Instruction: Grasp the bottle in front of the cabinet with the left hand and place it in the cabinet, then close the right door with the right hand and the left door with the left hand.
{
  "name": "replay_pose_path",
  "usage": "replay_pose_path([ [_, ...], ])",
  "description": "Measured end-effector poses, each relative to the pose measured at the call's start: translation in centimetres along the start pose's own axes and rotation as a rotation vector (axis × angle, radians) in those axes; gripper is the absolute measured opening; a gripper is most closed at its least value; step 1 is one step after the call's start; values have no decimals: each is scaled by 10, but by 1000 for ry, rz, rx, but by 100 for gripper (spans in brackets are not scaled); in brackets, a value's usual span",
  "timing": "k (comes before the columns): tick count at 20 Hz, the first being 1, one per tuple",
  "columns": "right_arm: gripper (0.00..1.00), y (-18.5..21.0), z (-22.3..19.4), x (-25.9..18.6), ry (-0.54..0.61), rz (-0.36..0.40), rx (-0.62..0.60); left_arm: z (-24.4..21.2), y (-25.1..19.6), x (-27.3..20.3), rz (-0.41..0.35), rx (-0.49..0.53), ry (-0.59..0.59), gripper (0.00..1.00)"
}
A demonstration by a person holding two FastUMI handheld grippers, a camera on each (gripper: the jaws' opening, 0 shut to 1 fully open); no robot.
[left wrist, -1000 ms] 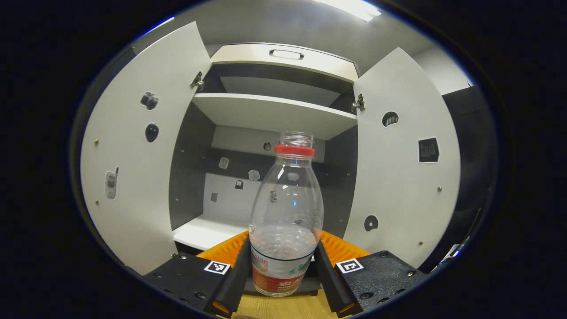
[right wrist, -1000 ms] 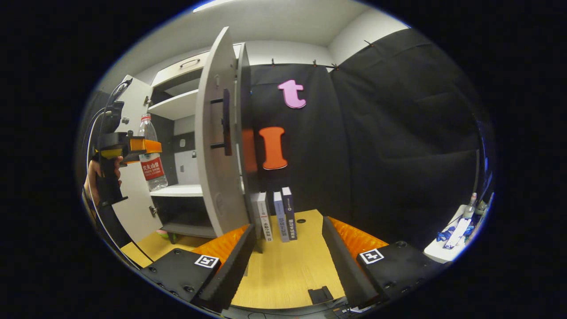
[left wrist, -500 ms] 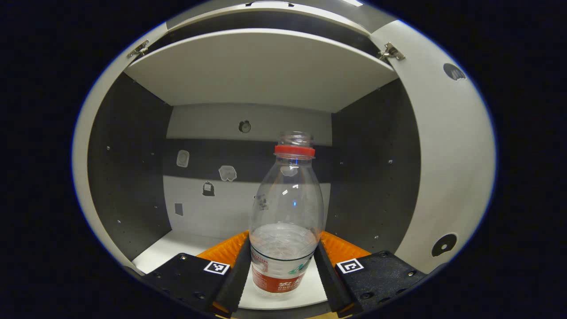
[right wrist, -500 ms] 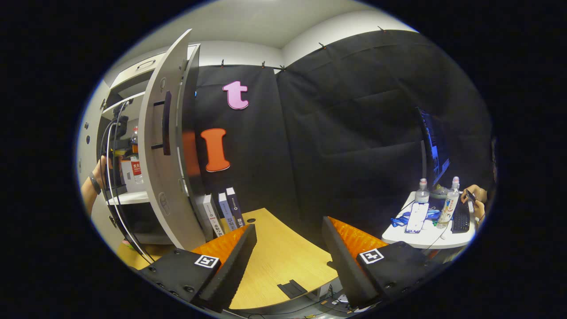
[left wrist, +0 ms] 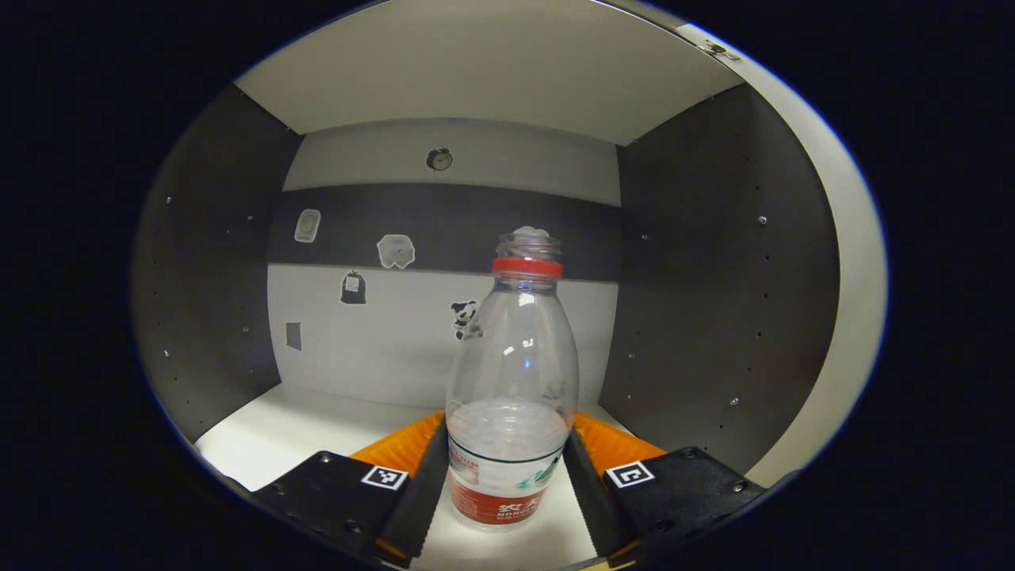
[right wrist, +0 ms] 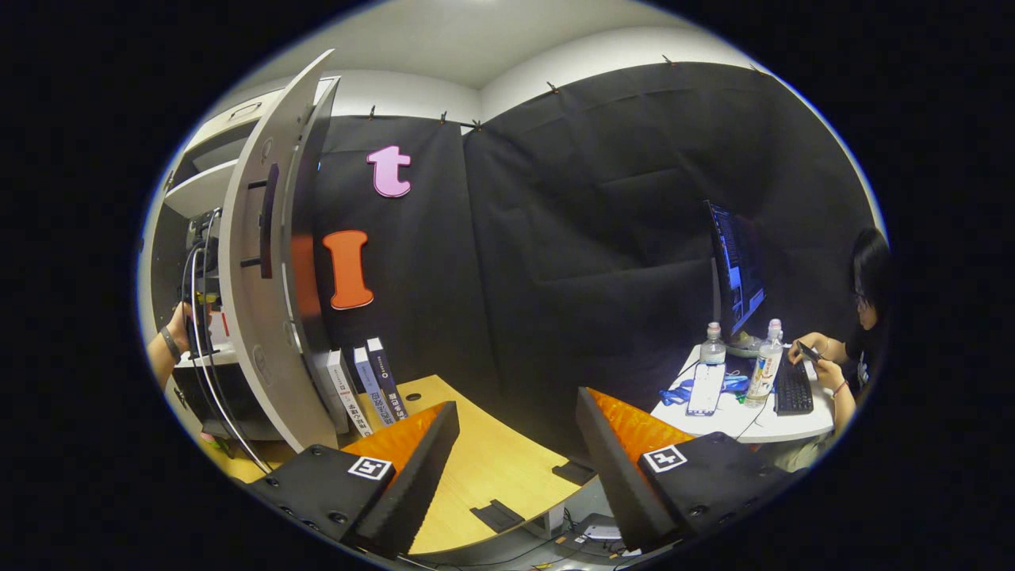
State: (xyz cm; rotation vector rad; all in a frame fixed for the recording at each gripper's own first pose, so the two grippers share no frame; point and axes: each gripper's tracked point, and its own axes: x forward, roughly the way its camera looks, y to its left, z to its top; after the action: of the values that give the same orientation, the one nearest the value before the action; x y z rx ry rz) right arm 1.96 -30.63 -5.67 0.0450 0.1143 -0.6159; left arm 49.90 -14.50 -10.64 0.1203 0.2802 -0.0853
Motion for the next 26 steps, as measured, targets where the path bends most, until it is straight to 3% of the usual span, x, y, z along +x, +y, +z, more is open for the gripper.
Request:
replay_pose_path([
  [2, 99, 5, 1, 2, -1, 13, -6, 0, 4, 1, 15, -12, -6, 79],
  [5, 99, 12, -1, 4, 3, 38, -14, 9, 11, -2, 23, -52, -56, 95],
  [8, 99, 19, -3, 7, 10, 65, -12, 30, 10, -21, -14, -94, -123, 95],
  [13, 99, 37, 0, 11, 13, 145, -16, 85, 12, -85, -8, -91, -264, 95],
  [19, 99, 67, 13, 17, -6, 316, -19, 113, 2, -190, 5, -88, -351, 94],
  [26, 99, 117, 32, 4, -25, 572, -12, 58, -14, -305, 87, 17, -355, 94],
])
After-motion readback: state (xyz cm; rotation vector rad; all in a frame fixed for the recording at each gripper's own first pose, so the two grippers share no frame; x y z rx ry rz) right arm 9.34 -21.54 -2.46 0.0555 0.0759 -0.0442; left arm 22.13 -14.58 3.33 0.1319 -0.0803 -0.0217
